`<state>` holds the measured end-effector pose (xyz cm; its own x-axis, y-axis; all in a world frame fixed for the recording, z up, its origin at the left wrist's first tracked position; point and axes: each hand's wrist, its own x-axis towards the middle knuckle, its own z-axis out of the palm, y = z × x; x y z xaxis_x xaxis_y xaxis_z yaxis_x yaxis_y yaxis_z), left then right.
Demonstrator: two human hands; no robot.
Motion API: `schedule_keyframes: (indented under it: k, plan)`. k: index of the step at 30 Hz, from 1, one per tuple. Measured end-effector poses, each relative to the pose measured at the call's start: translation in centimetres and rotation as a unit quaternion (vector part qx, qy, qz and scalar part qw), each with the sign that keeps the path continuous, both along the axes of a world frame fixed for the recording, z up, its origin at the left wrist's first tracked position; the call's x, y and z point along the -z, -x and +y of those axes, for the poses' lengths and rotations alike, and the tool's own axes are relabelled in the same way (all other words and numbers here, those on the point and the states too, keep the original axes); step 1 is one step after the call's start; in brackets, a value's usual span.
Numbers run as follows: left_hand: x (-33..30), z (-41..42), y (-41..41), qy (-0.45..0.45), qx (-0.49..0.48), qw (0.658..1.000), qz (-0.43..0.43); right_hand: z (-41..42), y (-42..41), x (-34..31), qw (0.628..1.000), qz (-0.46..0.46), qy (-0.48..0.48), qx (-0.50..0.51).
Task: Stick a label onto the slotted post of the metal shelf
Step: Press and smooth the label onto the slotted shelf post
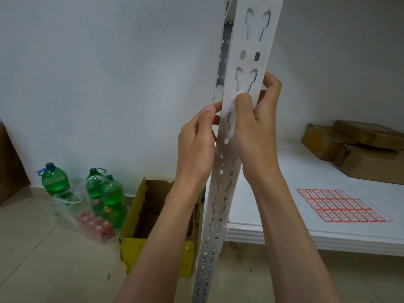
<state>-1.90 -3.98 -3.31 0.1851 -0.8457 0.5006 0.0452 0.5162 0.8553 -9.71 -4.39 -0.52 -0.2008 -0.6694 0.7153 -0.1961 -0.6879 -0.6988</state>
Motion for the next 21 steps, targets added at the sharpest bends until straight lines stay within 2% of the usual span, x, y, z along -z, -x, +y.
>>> schedule_keyframes:
  k: [21]
  plan:
    - [0.07,-0.02,0.19,0.002,-0.006,1.000,0.002,0.40,-0.10,-0.67,0.999,-0.016,-0.032,-0.024]
